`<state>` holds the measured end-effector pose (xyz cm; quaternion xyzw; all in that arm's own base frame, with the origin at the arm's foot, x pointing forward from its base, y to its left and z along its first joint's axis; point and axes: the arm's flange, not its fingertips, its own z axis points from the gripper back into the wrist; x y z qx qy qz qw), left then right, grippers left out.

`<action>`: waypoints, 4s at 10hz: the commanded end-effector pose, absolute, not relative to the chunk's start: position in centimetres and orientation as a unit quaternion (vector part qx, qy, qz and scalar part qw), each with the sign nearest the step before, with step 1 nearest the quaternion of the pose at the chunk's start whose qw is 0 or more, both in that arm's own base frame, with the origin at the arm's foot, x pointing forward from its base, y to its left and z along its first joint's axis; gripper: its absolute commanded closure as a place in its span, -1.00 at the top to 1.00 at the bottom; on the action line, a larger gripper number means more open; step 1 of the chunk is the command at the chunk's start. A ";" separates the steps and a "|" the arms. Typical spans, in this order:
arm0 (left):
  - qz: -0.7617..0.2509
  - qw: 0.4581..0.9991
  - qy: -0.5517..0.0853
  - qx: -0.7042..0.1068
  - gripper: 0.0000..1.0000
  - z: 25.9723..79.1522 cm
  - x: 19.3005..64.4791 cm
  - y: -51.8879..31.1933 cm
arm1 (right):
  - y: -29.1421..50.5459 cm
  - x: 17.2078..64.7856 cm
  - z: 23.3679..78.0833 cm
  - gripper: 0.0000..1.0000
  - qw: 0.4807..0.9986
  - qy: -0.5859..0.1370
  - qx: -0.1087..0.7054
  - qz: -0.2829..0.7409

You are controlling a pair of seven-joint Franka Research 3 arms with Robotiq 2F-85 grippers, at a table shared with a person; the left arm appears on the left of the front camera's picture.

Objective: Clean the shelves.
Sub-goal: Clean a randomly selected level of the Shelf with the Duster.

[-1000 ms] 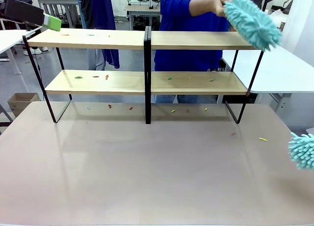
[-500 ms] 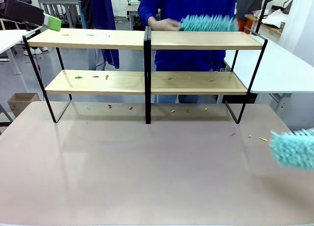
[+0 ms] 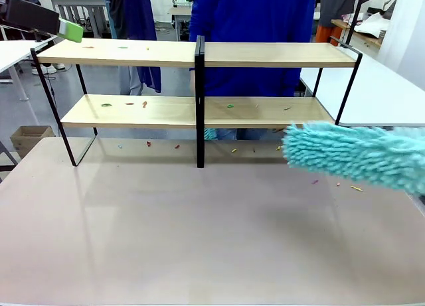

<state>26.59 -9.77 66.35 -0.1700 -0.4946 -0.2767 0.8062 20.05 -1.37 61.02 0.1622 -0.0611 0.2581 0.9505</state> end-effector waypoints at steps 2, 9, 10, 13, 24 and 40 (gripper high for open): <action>-0.279 0.805 -0.495 -0.172 1.00 66.2 26.6 -9.6 | 7.0 22.6 60.7 -0.74 0.948 -0.142 0.187 0.215; -0.279 0.805 -0.495 -0.172 1.00 66.2 26.6 -9.6 | 11.9 29.4 59.3 -0.74 0.938 -0.188 0.207 0.207; -0.279 0.805 -0.495 -0.172 1.00 66.2 26.6 -9.6 | 12.7 31.0 59.0 -0.74 0.938 -0.197 0.209 0.196; -0.279 0.805 -0.495 -0.172 1.00 66.2 26.6 -9.6 | 15.5 34.7 56.2 -0.74 0.953 -0.168 0.186 0.168; -0.279 0.805 -0.495 -0.172 1.00 66.2 26.6 -9.6 | 17.8 42.8 51.2 -0.74 0.949 -0.138 0.279 0.043; -0.279 0.805 -0.495 -0.172 1.00 66.2 26.6 -9.6 | 12.6 38.5 52.6 -0.74 0.953 -0.126 0.266 -0.068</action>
